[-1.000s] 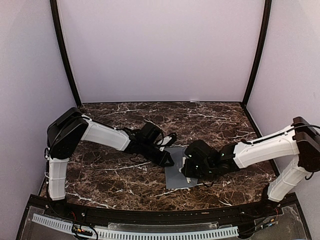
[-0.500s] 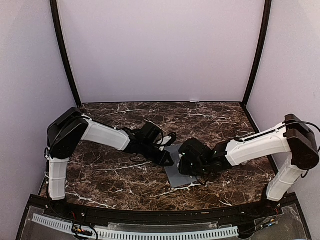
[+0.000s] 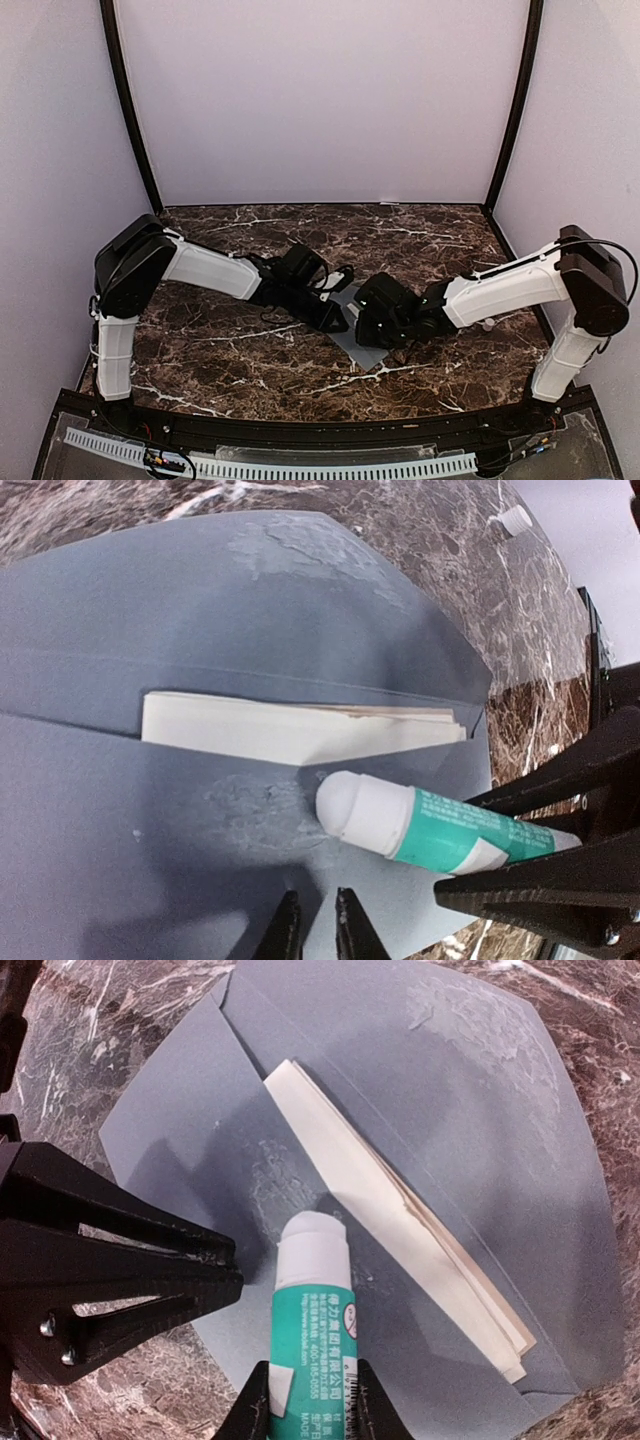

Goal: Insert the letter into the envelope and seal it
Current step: Paint the envelope flap on the envelope.

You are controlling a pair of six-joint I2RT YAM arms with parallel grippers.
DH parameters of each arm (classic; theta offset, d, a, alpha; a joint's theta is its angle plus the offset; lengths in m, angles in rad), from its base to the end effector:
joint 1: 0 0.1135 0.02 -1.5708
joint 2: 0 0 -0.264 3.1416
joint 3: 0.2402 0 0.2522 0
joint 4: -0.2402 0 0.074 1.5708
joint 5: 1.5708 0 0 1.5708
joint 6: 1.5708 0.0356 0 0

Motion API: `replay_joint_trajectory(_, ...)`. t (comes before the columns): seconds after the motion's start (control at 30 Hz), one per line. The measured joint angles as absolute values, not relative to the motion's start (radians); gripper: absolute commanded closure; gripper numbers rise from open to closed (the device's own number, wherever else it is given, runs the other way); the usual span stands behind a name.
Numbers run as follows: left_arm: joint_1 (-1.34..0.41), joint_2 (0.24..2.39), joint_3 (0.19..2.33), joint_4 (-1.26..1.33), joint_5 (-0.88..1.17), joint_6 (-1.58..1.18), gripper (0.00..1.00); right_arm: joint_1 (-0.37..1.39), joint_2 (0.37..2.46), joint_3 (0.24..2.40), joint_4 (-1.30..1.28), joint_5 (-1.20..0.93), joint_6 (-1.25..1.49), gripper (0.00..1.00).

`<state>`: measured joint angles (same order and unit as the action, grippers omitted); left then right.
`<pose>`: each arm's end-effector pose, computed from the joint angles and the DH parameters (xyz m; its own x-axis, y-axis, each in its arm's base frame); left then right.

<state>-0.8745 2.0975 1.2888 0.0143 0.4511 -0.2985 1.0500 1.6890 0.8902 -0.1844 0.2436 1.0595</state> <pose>0.2700 -0.3472 0.1303 -0.6980 0.4223 -0.5783 0.7126 0.4887 -0.5034 0.1692 0.2778 0.1516 -0.8788 0.1690 -0.4463 -0.0182 0.9226 0.3852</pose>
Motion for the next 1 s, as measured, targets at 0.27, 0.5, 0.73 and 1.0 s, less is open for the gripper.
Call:
replay_joint_trajectory(0.27,-0.843,1.987,1.291,-0.030,0.384,-0.270,0.48,1.054,1.533,0.845,-0.193,0.185,1.048,1.00)
replay_joint_trajectory(0.5,-0.816,2.000,1.411,-0.097,0.288,-0.217,0.38,1.054,1.359,0.818,-0.237,0.183,1.049,1.00)
replay_joint_trajectory(0.73,-0.816,2.123,1.479,-0.138,0.249,-0.196,0.34,1.054,1.314,0.778,-0.245,0.182,1.053,1.00)
replay_joint_trajectory(1.0,-0.816,2.191,1.526,-0.152,0.248,-0.179,0.49,1.054,1.300,0.760,-0.245,0.178,1.052,1.00)
